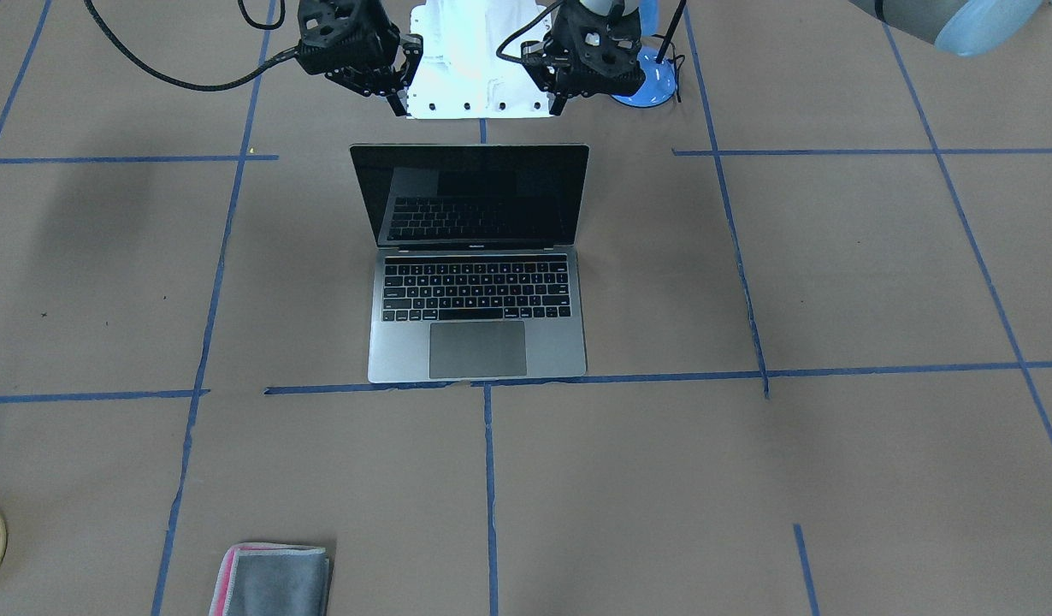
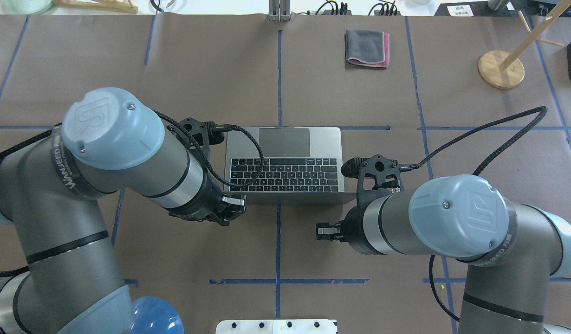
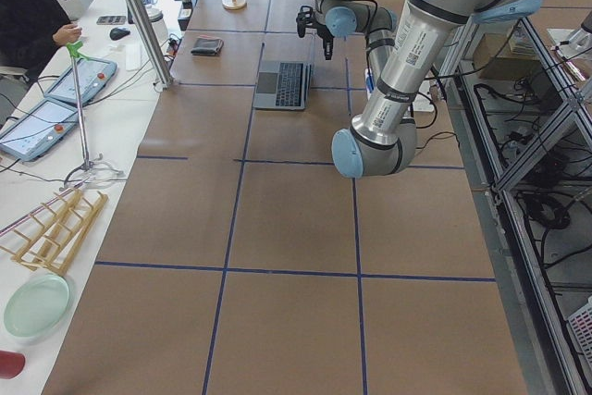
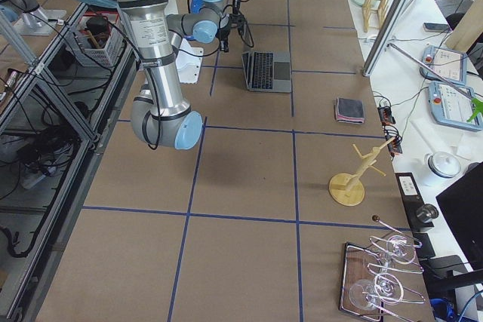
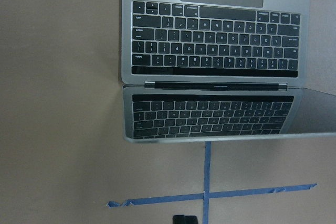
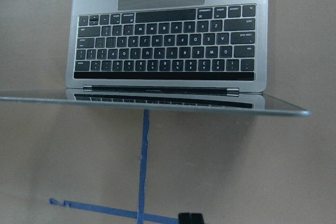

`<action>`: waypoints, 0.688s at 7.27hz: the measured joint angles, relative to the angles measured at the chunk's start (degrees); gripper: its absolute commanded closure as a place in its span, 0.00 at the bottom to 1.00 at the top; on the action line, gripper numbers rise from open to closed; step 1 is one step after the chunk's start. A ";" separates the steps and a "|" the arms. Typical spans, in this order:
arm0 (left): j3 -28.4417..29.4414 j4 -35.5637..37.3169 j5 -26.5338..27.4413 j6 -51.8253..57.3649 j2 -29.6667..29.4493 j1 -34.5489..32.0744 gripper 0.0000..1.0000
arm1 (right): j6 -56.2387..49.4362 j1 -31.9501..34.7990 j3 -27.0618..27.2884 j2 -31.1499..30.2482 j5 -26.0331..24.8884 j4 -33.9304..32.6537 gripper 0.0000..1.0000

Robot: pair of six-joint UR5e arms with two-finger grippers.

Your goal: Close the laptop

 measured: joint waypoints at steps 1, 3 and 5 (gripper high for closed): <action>1.06 -0.54 0.63 -0.47 -0.30 1.23 1.00 | -0.09 0.00 -0.30 0.18 -0.40 0.04 0.99; 3.20 -0.85 2.33 -1.43 -1.88 2.69 1.00 | -0.19 0.13 -0.62 0.28 -1.36 0.50 0.99; 4.28 -0.96 4.18 -1.59 -2.52 2.17 1.00 | -0.43 1.14 -1.43 0.37 -2.12 1.60 1.00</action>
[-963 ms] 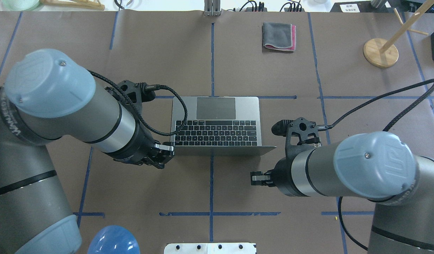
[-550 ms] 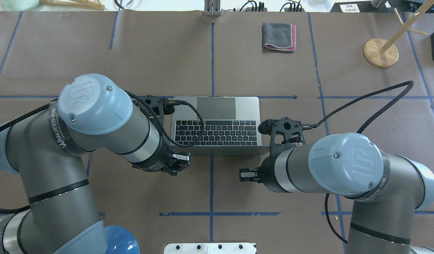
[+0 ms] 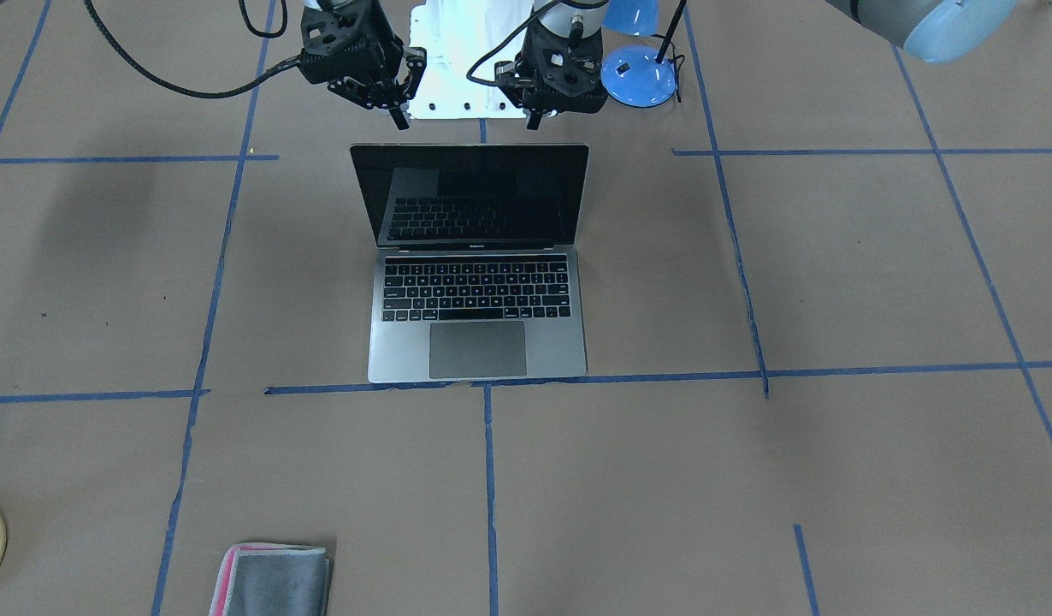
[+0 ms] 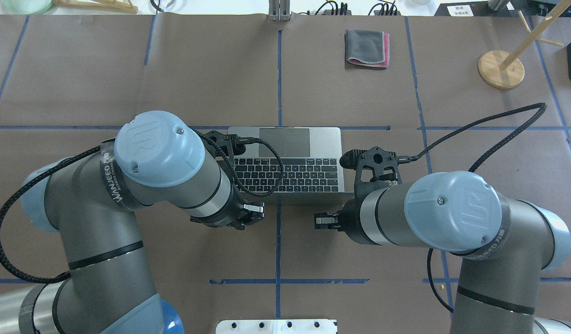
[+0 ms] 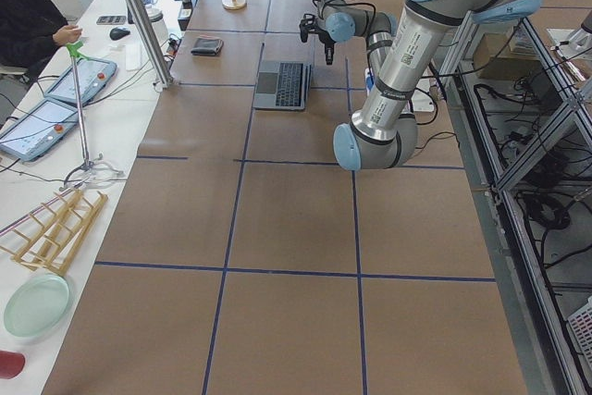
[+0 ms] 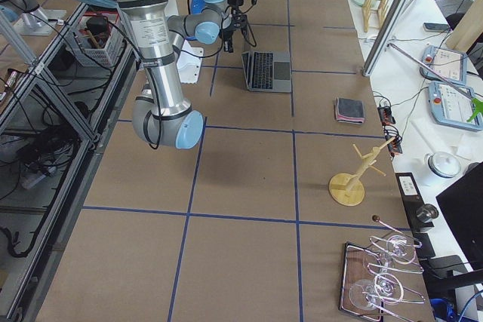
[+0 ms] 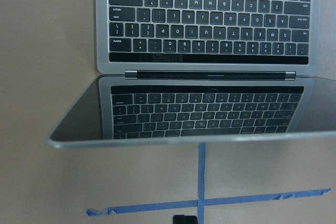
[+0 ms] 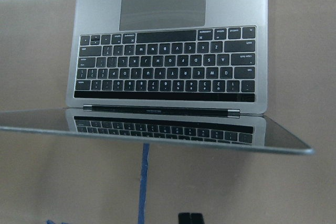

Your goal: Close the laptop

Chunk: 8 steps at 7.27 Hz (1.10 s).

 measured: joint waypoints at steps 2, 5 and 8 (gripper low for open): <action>1.21 -0.80 1.37 -0.08 -0.23 -2.22 1.00 | -0.35 2.25 -1.31 0.78 -0.06 0.25 1.00; 3.67 -3.67 1.58 -0.17 -0.58 -5.75 1.00 | -0.76 6.07 -3.08 2.57 0.18 0.23 1.00; 5.20 -4.21 1.59 -0.14 -1.62 -7.50 1.00 | -1.98 8.43 -8.09 5.30 0.45 0.25 1.00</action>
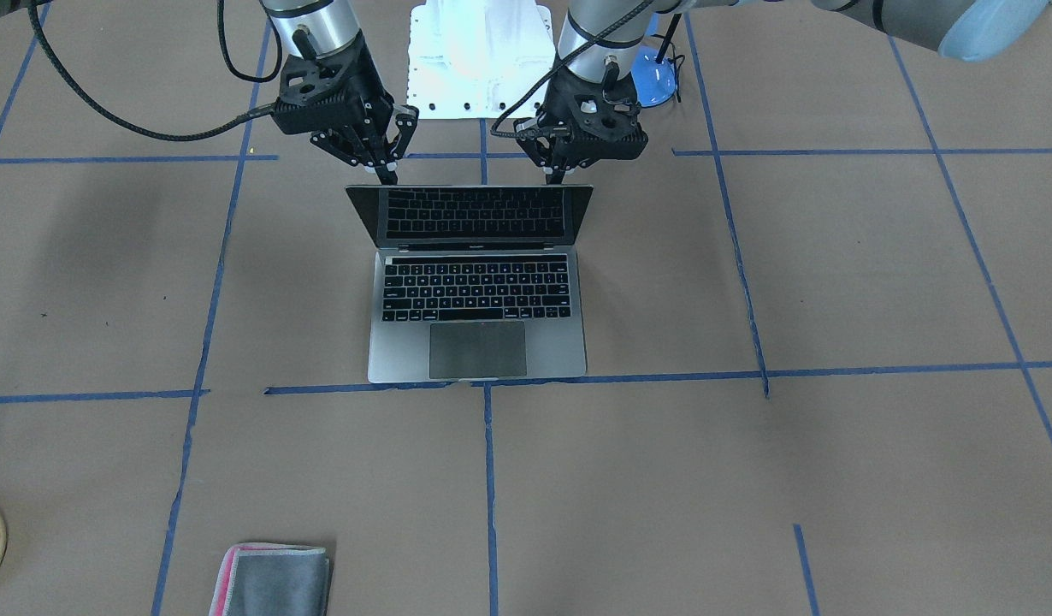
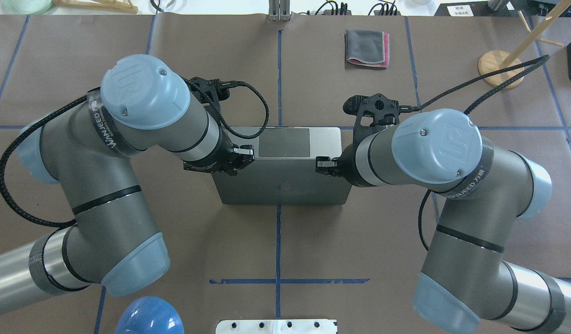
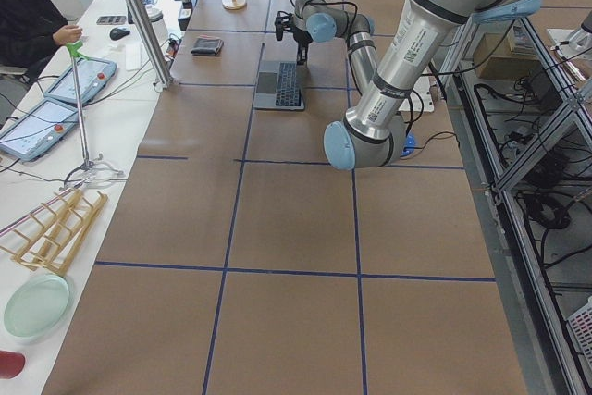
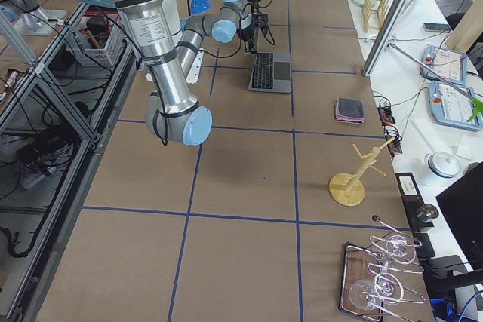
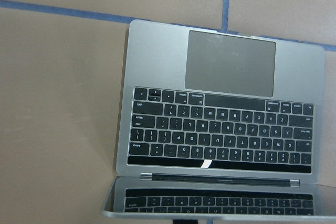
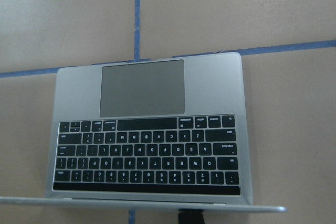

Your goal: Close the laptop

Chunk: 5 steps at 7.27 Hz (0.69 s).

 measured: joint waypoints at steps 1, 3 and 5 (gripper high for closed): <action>1.33 -0.54 0.00 0.05 -0.57 -0.67 1.00 | -0.24 0.59 -1.89 0.82 0.10 0.67 1.00; 6.15 -4.49 0.00 0.13 -1.41 -2.05 1.00 | -0.32 1.88 -7.01 1.53 0.31 6.13 1.00; 11.22 -8.30 0.00 0.40 -2.33 -3.13 1.00 | -0.36 2.89 -11.98 3.11 0.59 9.88 1.00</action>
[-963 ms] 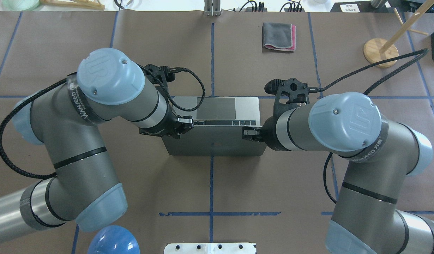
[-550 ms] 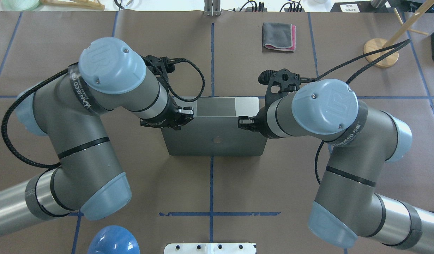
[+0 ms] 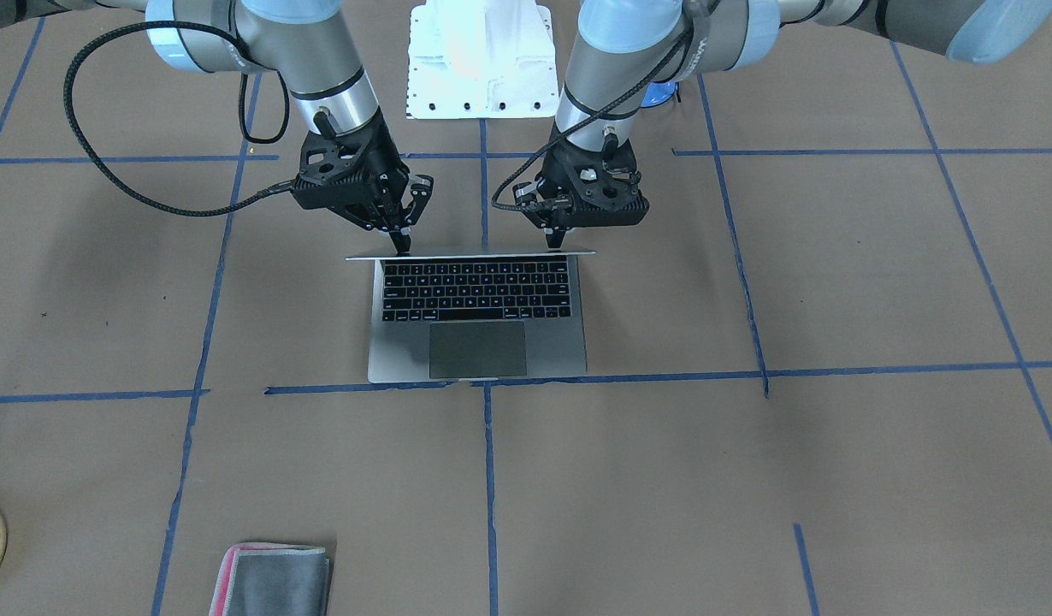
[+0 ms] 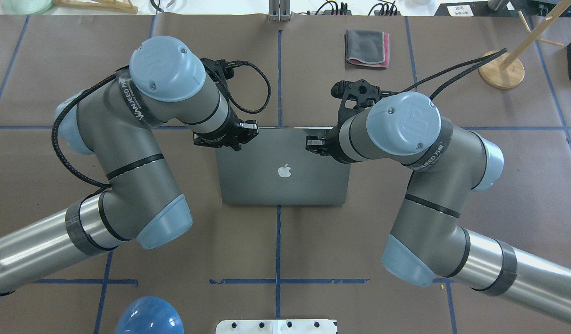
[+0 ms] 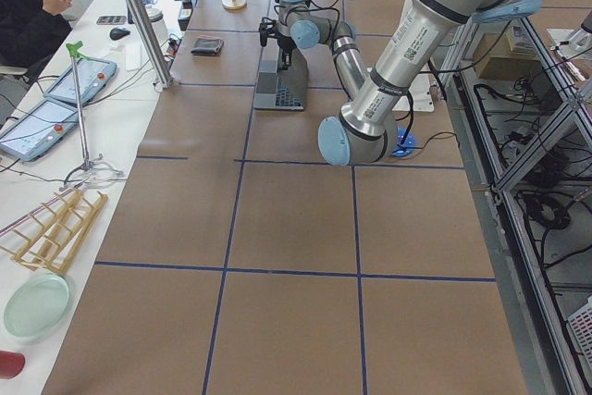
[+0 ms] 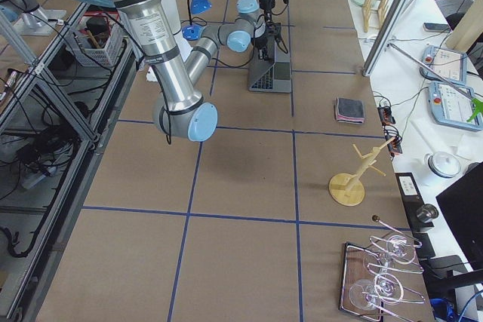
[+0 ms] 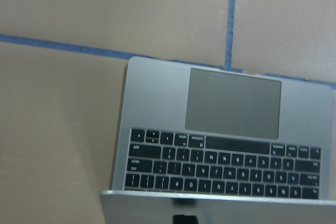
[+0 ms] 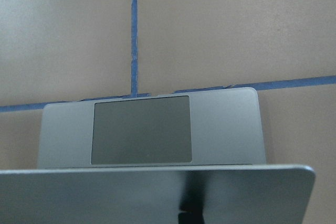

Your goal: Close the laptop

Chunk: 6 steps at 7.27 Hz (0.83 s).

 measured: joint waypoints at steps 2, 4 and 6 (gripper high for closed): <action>2.78 -1.73 -0.06 0.06 -0.56 -0.19 1.00 | -0.36 0.89 -3.38 2.02 0.72 0.74 1.00; 5.63 -3.42 -0.09 0.01 -1.32 -0.17 1.00 | -0.60 1.49 -8.29 4.51 1.04 2.81 1.00; 8.03 -5.22 -0.09 0.00 -1.71 -0.16 1.00 | -0.64 1.98 -12.61 5.52 1.10 6.02 1.00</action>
